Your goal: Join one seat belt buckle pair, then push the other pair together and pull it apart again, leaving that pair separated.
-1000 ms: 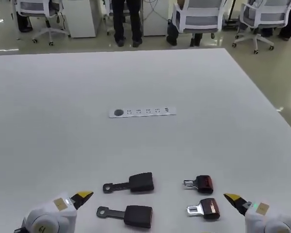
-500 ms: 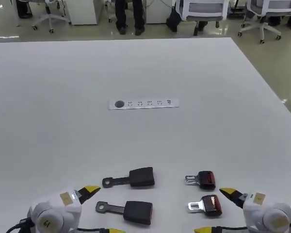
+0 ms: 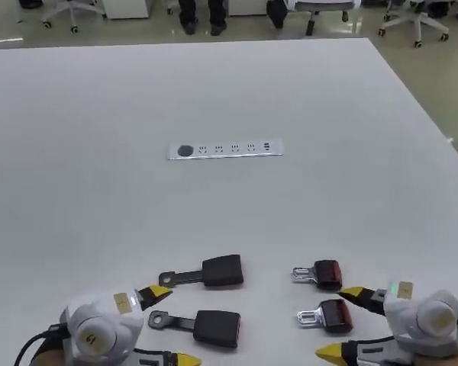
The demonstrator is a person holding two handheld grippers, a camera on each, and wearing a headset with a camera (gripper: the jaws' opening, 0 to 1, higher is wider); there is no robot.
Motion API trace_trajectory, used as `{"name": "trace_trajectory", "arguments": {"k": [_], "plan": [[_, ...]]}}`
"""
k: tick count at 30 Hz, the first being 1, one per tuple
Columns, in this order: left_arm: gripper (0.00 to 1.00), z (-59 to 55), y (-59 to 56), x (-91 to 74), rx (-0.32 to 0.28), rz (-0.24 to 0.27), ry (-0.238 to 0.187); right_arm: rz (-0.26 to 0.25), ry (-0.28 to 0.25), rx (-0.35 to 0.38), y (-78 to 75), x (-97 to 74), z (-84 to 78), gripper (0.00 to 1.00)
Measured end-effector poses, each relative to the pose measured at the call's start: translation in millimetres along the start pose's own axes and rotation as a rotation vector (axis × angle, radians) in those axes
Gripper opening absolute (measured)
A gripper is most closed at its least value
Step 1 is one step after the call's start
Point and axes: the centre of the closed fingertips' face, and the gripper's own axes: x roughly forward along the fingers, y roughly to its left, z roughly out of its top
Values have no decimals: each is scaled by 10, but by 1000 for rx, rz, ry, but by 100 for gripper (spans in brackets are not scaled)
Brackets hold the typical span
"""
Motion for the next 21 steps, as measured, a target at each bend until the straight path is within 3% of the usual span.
{"name": "trace_trajectory", "arguments": {"k": [6, 11, 21], "plan": [[68, -10, -8, 166, 60, -64, 38, 45, 54, -65, -51, 32, -79, 64], [66, -90, -16, 307, 131, -116, 76, 78, 68, -64, -64, 55, -65, 62], [61, -157, 10, 490, 173, -185, 109, 146, 112, -101, -102, 110, -118, 55]]}}
